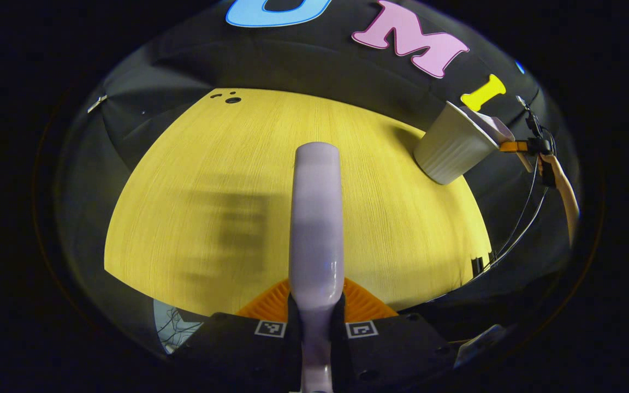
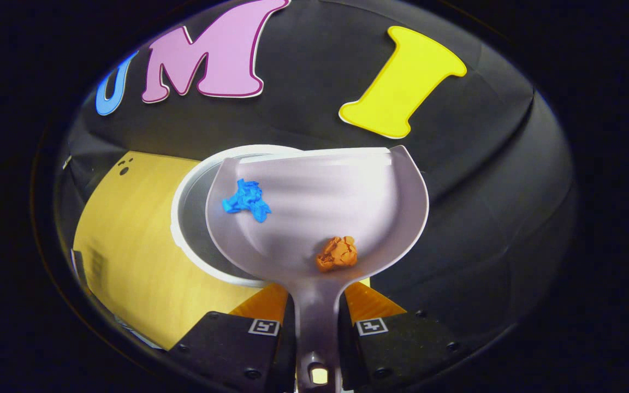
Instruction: Pick up the small broom and dustpan from the desktop, sweep the trash into the dustpan with the broom, and then empty the trash into the garbage bin.
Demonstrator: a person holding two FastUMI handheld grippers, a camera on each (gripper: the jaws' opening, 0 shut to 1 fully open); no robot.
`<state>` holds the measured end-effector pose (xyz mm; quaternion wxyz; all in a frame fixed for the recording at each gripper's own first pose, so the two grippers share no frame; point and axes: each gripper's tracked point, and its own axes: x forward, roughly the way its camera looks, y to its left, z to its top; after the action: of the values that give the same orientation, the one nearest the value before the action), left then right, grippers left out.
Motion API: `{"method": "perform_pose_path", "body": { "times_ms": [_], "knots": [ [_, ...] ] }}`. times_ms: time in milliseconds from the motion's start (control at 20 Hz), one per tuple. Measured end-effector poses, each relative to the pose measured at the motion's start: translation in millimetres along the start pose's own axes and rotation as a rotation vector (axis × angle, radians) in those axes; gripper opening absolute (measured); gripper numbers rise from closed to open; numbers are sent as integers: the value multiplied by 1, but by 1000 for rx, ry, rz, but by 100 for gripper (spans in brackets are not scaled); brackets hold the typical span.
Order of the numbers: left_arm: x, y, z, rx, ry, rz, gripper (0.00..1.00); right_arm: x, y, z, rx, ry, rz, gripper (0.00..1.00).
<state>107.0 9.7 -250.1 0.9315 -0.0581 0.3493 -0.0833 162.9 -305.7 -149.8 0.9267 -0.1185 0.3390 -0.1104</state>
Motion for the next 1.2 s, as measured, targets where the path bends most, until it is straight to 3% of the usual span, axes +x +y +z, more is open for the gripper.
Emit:
{"method": "perform_pose_path", "body": {
  "times_ms": [150, 400, 750, 1000, 1050, 1200],
  "knots": [
    [0, 1, 4, -17, 1, -1, 25, 3, -10, 1, -75, -25, -95, 36],
    [2, 8, 5, -42, 13, -1, 27, 4, -23, 10, -303, -113, -277, 36],
    [0, 15, -1, -72, 27, 3, 27, 1, -36, 14, -504, -170, -463, 36],
    [2, 16, -9, -66, 43, 1, 25, -1, -39, 35, -816, -223, -602, 36],
    [2, 17, -11, -58, 47, 8, 27, -1, -41, 38, -867, -231, -621, 31],
    [3, 14, -17, -55, 61, -3, 25, -2, -55, 43, -974, -236, -654, 36]
  ]
}}
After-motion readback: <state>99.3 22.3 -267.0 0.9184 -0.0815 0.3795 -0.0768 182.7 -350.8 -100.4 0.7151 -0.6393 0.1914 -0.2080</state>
